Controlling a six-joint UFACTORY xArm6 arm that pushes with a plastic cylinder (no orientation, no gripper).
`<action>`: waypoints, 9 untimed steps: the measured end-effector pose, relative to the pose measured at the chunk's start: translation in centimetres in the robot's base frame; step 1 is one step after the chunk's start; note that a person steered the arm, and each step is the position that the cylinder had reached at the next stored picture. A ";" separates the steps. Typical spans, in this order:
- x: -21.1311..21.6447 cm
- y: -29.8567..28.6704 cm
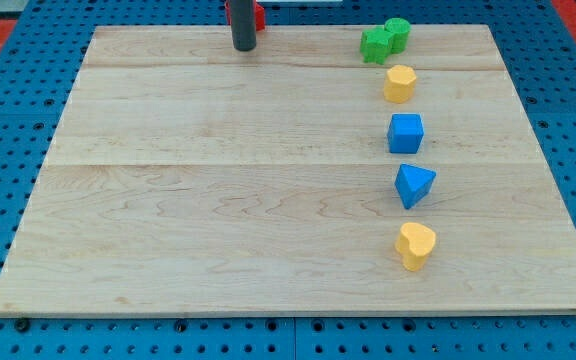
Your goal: Tap the blue cube
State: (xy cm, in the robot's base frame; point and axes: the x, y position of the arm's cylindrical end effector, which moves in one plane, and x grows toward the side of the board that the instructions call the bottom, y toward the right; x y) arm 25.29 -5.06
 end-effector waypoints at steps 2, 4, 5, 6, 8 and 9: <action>2.5 5.6; 2.5 5.8; 2.6 6.0; 2.6 6.2; 2.6 6.5; 2.6 7.1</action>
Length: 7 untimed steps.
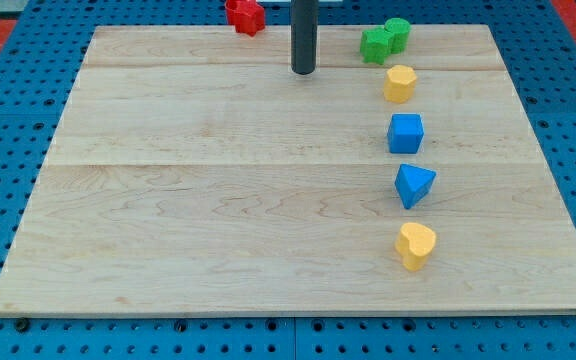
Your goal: Tap the blue cube
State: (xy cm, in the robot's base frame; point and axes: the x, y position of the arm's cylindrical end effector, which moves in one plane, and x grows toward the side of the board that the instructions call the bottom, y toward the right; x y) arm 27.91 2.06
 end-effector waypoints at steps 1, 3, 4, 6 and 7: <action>1.7 0.2; 8.8 0.7; 10.7 5.5; 16.1 9.0; 20.9 3.3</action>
